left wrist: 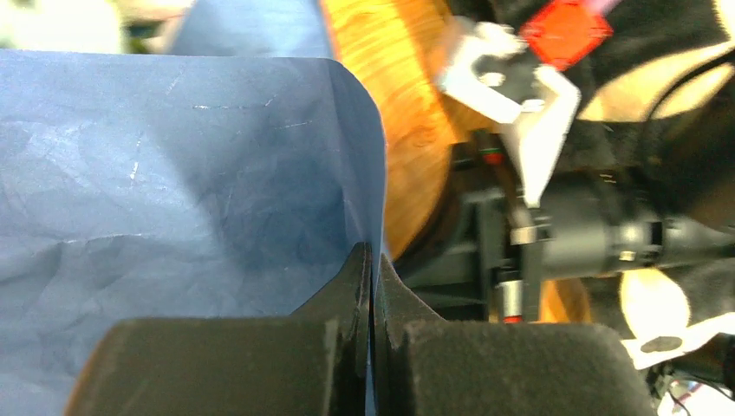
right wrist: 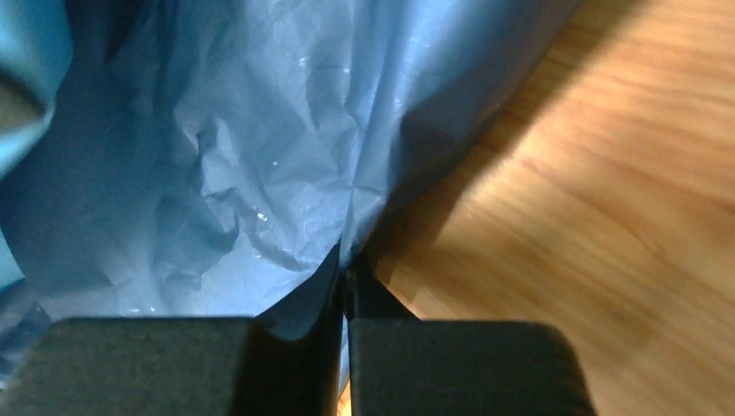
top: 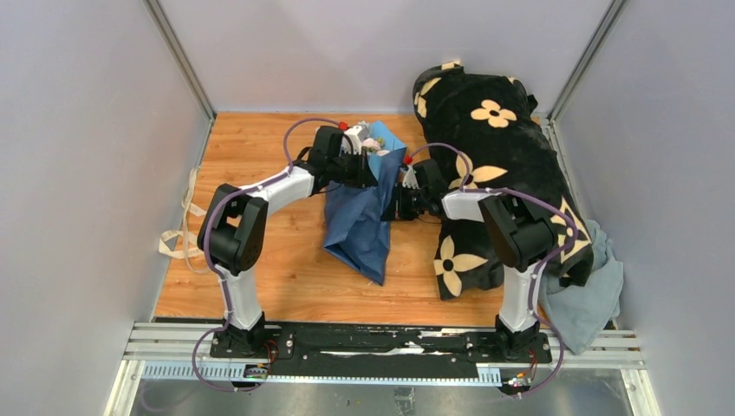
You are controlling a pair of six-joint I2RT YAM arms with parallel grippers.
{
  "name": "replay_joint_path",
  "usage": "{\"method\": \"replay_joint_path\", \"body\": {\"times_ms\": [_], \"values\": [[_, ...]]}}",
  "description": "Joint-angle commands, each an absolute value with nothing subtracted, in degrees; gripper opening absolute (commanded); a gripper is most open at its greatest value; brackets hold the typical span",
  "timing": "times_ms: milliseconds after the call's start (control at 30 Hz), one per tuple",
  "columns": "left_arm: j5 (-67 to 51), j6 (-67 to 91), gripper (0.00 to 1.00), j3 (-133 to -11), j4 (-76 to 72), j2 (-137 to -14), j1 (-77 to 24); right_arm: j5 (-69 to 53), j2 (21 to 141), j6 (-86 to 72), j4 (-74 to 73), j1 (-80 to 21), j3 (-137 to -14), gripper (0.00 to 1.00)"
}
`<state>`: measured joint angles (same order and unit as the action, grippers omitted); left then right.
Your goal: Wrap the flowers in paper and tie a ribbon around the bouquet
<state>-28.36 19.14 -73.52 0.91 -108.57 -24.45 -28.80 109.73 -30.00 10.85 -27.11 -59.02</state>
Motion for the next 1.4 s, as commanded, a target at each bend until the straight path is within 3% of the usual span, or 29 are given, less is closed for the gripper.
{"method": "replay_joint_path", "body": {"times_ms": [0, 167, 367, 567, 800, 933, 1033, 1067, 1167, 1367], "values": [[-28.73, 21.9, 0.0, -75.45, 2.51, -105.21, -27.84, -36.71, 115.65, -29.56, 12.51, -29.91, -63.08, 0.0], [-28.91, 25.67, 0.0, -76.1, 0.93, -105.21, -28.74, -38.35, 117.82, -32.62, 15.76, -31.99, -67.16, 0.0], [-18.32, 22.07, 0.0, -76.11, 2.64, -109.59, -28.06, -36.11, 114.44, -37.83, 21.61, -32.11, -61.3, 0.01], [-16.17, 20.92, 0.0, -76.07, 2.63, -114.23, -26.68, -26.1, 105.88, -45.31, 27.73, -32.33, -48.28, 0.2], [-16.61, 19.84, 0.0, -76.04, 1.16, -117.24, -27.35, -16.88, 98.49, -45.55, 23.17, -32.24, -44.37, 0.32], [-16.59, 19.69, 0.0, -75.78, 0.83, -117.65, -27.76, -8.53, 89.91, -37.47, 14.62, -32.25, -44.29, 0.44], [-16.35, 19.5, 0.0, -75.82, 0.58, -117.68, -27.77, -13.02, 87.0, -31.36, 11.35, -31.63, -47.63, 0.64], [-16.41, 19.51, 0.0, -75.89, 0.58, -117.72, -27.77, -16.36, 87.16, -30.77, 11.58, -31.33, -48.73, 0.67], [-16.74, 19.68, 0.0, -76.34, 0.79, -117.74, -27.77, -25.75, 90.79, -33.51, 14.62, -30.6, -51.36, 0.69], [-16.27, 19.05, 0.0, -76.49, 1.47, -117.41, -27.77, -32.62, 98.91, -42.15, 20.82, -30.48, -55.26, 0.7]]}}
